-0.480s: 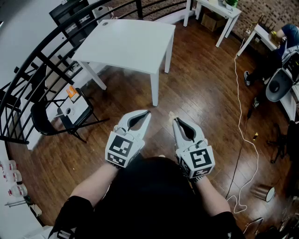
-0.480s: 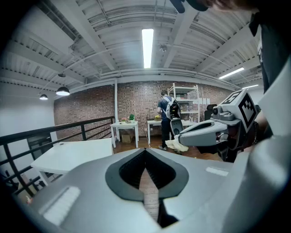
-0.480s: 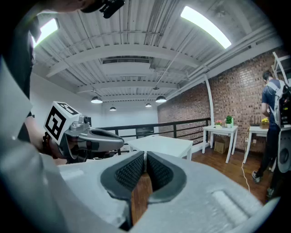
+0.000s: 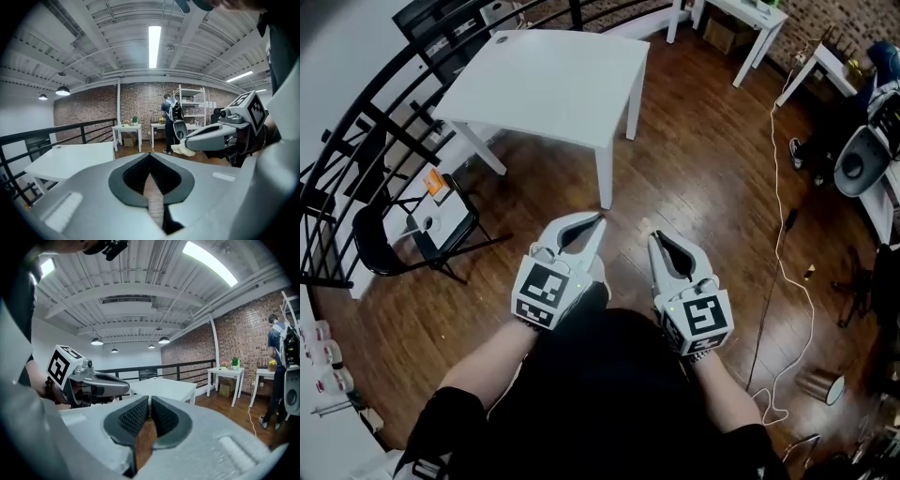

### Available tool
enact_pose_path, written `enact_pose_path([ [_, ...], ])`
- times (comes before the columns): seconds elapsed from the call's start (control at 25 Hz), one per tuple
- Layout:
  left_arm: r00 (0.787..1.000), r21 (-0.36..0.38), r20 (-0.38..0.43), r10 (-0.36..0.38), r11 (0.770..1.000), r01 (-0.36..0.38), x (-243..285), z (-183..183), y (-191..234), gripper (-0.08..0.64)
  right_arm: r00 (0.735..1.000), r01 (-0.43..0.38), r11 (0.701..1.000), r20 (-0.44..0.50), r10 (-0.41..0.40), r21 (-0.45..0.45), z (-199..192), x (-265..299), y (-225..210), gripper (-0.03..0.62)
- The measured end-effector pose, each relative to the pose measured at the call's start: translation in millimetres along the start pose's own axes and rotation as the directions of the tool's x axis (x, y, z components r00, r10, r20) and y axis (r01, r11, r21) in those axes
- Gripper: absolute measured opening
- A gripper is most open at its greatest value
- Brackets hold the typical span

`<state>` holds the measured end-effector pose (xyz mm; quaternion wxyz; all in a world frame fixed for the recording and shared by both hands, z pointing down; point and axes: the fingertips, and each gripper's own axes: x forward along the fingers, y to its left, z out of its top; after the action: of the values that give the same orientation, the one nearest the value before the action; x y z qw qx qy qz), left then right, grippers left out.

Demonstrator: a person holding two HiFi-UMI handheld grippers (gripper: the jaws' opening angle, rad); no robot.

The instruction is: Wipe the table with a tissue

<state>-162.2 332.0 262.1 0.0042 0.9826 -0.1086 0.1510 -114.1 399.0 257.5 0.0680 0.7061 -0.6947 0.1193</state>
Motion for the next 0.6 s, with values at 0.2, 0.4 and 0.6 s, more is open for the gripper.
enact_pose_path([
  [0.2, 1.0, -0.024, 0.007, -0.009, 1.0, 0.009, 36, 2, 25, 0.012, 1.0, -0.002, 1.0, -0.03, 0.001, -0.013, 6, 35, -25, 0.008],
  [0.4, 1.0, -0.052, 0.008, -0.008, 0.999, 0.009, 66, 4, 69, 0.012, 0.998, -0.008, 1.0, -0.065, 0.006, -0.029, 19, 83, -44, 0.008],
  [0.6, 1.0, -0.079, 0.002, -0.02, 0.997, 0.02, 91, 10, 119, 0.012, 0.996, -0.014, 0.999, -0.089, 0.009, -0.048, 41, 138, -56, 0.008],
])
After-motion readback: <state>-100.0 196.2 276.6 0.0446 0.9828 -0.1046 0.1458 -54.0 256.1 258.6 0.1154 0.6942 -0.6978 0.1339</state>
